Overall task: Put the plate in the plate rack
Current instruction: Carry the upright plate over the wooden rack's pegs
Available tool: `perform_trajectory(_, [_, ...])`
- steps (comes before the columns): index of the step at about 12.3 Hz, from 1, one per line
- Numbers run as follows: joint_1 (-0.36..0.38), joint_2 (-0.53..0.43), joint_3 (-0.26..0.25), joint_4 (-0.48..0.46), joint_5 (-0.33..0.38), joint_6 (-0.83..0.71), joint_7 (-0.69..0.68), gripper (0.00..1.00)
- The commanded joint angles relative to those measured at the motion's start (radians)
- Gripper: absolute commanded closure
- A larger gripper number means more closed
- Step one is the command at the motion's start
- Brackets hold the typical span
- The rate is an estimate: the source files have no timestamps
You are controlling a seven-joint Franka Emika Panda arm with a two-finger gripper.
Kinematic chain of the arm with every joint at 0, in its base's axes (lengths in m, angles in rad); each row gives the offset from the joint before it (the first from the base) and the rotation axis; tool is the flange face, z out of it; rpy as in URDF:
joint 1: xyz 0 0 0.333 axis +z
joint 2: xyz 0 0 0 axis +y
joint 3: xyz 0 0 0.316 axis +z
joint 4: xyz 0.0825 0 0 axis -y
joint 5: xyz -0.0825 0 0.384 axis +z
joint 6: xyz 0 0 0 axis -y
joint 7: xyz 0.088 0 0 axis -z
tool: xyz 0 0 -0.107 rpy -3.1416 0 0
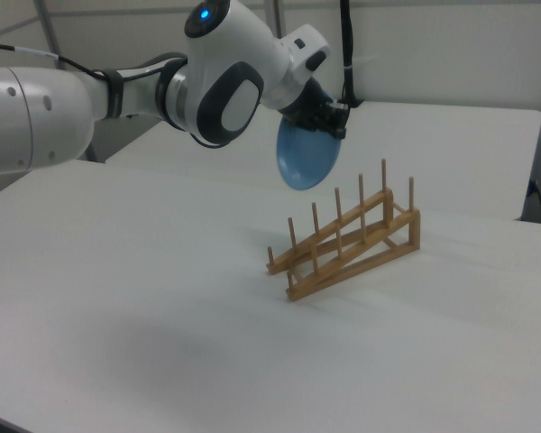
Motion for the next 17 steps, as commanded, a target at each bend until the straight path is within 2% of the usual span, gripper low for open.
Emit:
perform_trajectory(1, [-0.004, 0.016, -0.03, -0.034, 0.054, 0.174, -0.033, 1.0])
perform_trajectory(6, [-0.047, 0.078, -0.032, -0.026, 0.102, 0.273, -0.086, 1.0])
perform_trajectory(14, [-0.052, 0.175, -0.029, -0.018, 0.1, 0.49, -0.076, 1.0])
perform_trajectory(17, [-0.052, 0.198, -0.029, -0.018, 0.099, 0.495, -0.083, 1.0])
